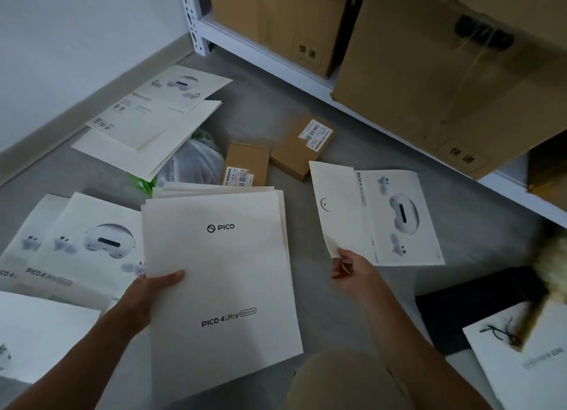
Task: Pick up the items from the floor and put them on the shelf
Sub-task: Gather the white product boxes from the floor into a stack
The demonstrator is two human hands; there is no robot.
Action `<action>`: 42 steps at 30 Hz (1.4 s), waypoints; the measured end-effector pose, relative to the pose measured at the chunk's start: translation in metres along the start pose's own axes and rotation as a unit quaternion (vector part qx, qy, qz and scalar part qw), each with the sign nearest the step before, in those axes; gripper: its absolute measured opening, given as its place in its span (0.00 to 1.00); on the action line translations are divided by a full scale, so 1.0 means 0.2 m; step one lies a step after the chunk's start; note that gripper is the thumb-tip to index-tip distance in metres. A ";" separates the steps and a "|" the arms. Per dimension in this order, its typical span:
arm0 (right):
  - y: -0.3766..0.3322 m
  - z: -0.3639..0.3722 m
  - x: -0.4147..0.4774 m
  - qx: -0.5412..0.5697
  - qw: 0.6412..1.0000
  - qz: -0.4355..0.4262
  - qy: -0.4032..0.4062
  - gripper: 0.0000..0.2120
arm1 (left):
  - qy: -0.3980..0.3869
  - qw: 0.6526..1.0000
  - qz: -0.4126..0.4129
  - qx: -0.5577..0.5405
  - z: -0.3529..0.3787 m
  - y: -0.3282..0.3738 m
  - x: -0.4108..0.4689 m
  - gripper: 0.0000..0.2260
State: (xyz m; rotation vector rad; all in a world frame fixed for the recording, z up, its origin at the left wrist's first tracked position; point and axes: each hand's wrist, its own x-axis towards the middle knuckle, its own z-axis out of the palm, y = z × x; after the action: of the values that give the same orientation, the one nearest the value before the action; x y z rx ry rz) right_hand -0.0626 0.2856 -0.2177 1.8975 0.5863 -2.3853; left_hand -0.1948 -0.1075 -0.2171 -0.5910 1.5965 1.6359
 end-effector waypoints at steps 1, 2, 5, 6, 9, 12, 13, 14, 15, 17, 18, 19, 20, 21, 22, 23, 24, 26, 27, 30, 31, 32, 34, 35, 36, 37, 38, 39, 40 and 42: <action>0.04 -0.01 -0.05 -0.015 1.000 -0.013 -0.007 0.09 | -0.003 1.000 -0.002 0.000 0.00 0.00 0.01 0.25; 0.07 -0.04 -0.10 -0.036 0.999 -0.036 0.001 0.07 | -0.006 1.000 -0.003 -0.003 0.00 0.00 0.01 0.25; 0.17 -0.15 -0.26 -0.057 0.992 -0.109 -0.027 0.05 | -0.008 1.000 -0.009 -0.021 0.02 0.00 0.01 0.21; 0.19 -0.19 -0.30 -0.039 0.989 -0.124 -0.068 0.07 | -0.010 1.000 -0.013 -0.027 0.03 0.00 0.01 0.21; 0.25 -0.27 -0.41 -0.095 0.976 -0.129 -0.147 0.10 | -0.024 0.999 -0.025 -0.042 0.08 0.00 0.00 0.15; 0.31 -0.30 -0.37 -0.297 0.932 -0.127 -0.166 0.12 | -0.014 0.999 -0.026 -0.042 0.11 0.00 0.00 0.20; 0.32 -0.30 -0.32 -0.372 0.903 -0.147 -0.156 0.13 | -0.008 0.999 -0.020 -0.039 0.11 0.00 0.01 0.25; 0.32 -0.28 -0.27 -0.440 0.869 -0.178 -0.139 0.15 | -0.006 0.999 -0.017 -0.038 0.11 0.00 0.01 0.28; 0.31 -0.26 -0.21 -0.495 0.834 -0.209 -0.123 0.15 | -0.003 0.999 -0.015 -0.036 0.11 0.00 0.01 0.30; 0.29 -0.20 -0.12 -0.575 0.777 -0.238 -0.095 0.14 | -0.008 0.999 0.002 -0.034 0.10 -0.01 -0.01 0.31; 0.29 -0.16 -0.08 -0.603 0.757 -0.238 -0.088 0.13 | -0.021 0.999 0.017 -0.035 0.10 -0.01 -0.04 0.32; 0.30 -0.12 -0.05 -0.619 0.744 -0.237 -0.088 0.12 | -0.036 0.998 0.030 -0.033 0.10 -0.02 -0.06 0.36; 0.32 -0.09 -0.03 -0.633 0.731 -0.238 -0.093 0.12 | -0.056 0.997 0.039 -0.031 0.10 -0.03 -0.08 0.41; 0.33 -0.05 -0.01 -0.646 0.717 -0.243 -0.099 0.13 | -0.075 0.996 0.046 -0.028 0.09 -0.04 -0.11 0.44; 0.34 -0.02 0.00 -0.661 0.698 -0.253 -0.110 0.13 | -0.091 0.994 0.047 -0.026 0.08 -0.05 -0.13 0.45; 0.35 0.00 0.02 -0.678 0.678 -0.256 -0.124 0.12 | -0.094 0.994 0.044 -0.025 0.06 -0.06 -0.14 0.44; 0.35 0.02 0.02 -0.694 0.661 -0.248 -0.141 0.10 | -0.090 0.995 0.040 -0.029 0.04 -0.06 -0.16 0.42; 0.35 0.07 0.00 -0.711 0.651 -0.200 -0.175 0.12 | -0.064 0.996 0.040 -0.051 -0.02 -0.05 -0.21 0.33; 0.35 0.10 -0.02 -0.712 0.654 -0.175 -0.185 0.12 | -0.053 0.996 0.042 -0.062 -0.05 -0.04 -0.25 0.28; 0.36 0.27 -0.13 -0.736 0.626 -0.126 -0.224 0.08 | -0.024 0.993 0.039 -0.104 -0.19 -0.03 -0.40 0.23; 0.37 0.35 -0.18 -0.755 0.594 -0.122 -0.251 0.07 | -0.011 0.992 0.041 -0.117 -0.24 -0.02 -0.46 0.24; 0.37 0.44 -0.23 -0.773 0.553 -0.117 -0.287 0.05 | 0.002 0.991 0.047 -0.127 -0.30 -0.01 -0.53 0.24; 0.39 0.66 -0.32 -0.809 0.467 -0.094 -0.343 0.02 | 0.036 0.988 0.066 -0.136 -0.46 0.00 -0.65 0.20; 0.42 0.76 -0.36 -0.828 0.426 -0.079 -0.357 0.04 | 0.058 0.985 0.075 -0.145 -0.55 0.00 -0.71 0.20; 0.47 0.86 -0.36 -0.843 0.397 -0.061 -0.359 0.05 | 0.082 0.981 0.082 -0.155 -0.66 0.00 -0.76 0.23; 0.53 0.96 -0.35 -0.853 0.387 -0.042 -0.348 0.06 | 0.107 0.976 0.088 -0.166 -0.77 0.00 -0.81 0.28; 0.61 1.04 -0.33 -0.857 0.397 -0.036 -0.327 0.06 | 0.129 0.972 0.093 -0.173 -0.89 0.00 -0.86 0.30; 0.71 1.12 -0.30 -0.851 0.432 -0.041 -0.295 0.06 | 0.146 0.969 0.097 -0.176 -1.01 0.00 -0.90 0.32; 0.82 1.18 -0.25 -0.831 0.491 -0.051 -0.255 0.05 | 0.155 0.966 0.102 -0.178 -1.12 0.00 -0.93 0.33; 1.04 1.28 -0.14 -0.764 0.616 -0.071 -0.179 0.05 | 0.168 0.962 0.110 -0.184 -1.31 0.03 -0.98 0.30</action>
State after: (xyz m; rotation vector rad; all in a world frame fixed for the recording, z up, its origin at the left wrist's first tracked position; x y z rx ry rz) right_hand -0.2397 0.0066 -0.1996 0.5204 1.8319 -1.0821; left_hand -0.1288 -0.4010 -0.0903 -0.9529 1.6486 2.1125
